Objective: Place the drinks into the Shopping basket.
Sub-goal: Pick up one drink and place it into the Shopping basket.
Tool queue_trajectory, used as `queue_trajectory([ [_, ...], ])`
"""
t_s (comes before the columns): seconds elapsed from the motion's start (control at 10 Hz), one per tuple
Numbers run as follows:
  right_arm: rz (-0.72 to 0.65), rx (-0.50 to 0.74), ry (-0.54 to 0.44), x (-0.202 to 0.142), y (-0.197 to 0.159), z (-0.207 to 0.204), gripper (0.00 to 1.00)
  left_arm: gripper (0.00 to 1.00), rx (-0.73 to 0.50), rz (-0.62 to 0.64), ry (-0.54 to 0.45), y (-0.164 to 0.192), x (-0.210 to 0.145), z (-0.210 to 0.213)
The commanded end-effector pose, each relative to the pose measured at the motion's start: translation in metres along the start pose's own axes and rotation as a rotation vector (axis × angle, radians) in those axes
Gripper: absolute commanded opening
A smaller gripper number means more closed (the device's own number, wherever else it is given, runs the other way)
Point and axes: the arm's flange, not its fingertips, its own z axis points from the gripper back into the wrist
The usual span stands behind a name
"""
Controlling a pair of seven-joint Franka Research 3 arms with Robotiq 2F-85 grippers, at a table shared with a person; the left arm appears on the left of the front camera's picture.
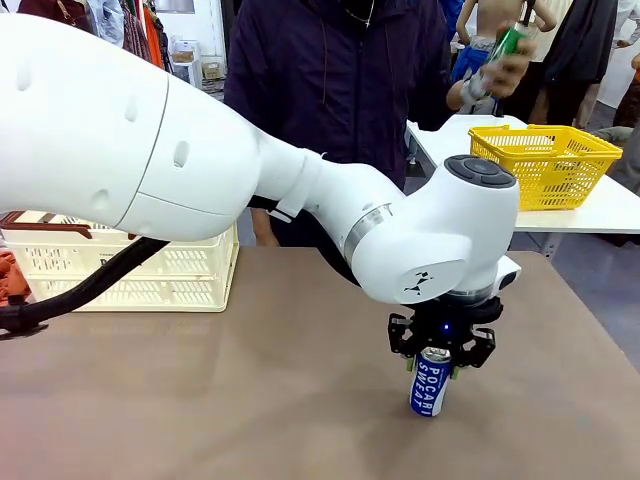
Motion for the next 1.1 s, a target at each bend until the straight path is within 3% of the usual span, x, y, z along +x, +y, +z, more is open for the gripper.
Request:
queue_trajectory([
  [0.0, 0.012, 0.018, -0.006, 0.001, 0.002, 0.0, 1.0, 0.0, 0.038, 0.019, -0.075, -0.005, -0.001, -0.004],
  [0.3, 0.012, 0.018, -0.006, 0.001, 0.002, 0.0, 1.0, 0.0, 0.026, -0.004, -0.074, -0.005, -0.001, 0.002],
  [0.5, 0.012, 0.018, -0.006, 0.001, 0.002, 0.0, 1.0, 0.0, -0.049, -0.109, -0.081, 0.023, -0.019, 0.072],
  [0.7, 0.012, 0.018, -0.006, 0.001, 0.002, 0.0, 1.0, 0.0, 0.031, -0.179, -0.138, 0.104, -0.053, 0.173],
  [0.8, 0.012, 0.018, -0.006, 0.001, 0.002, 0.0, 1.0, 0.0, 0.053, -0.13, -0.11, 0.149, -0.062, 0.191],
  [0.9, 0.012, 0.018, -0.006, 0.001, 0.002, 0.0, 1.0, 0.0, 0.109, -0.005, -0.078, 0.197, -0.073, 0.197],
  [1.0, 0.012, 0.018, -0.006, 0.001, 0.002, 0.0, 1.0, 0.0, 0.091, 0.091, -0.058, 0.247, -0.089, 0.199],
])
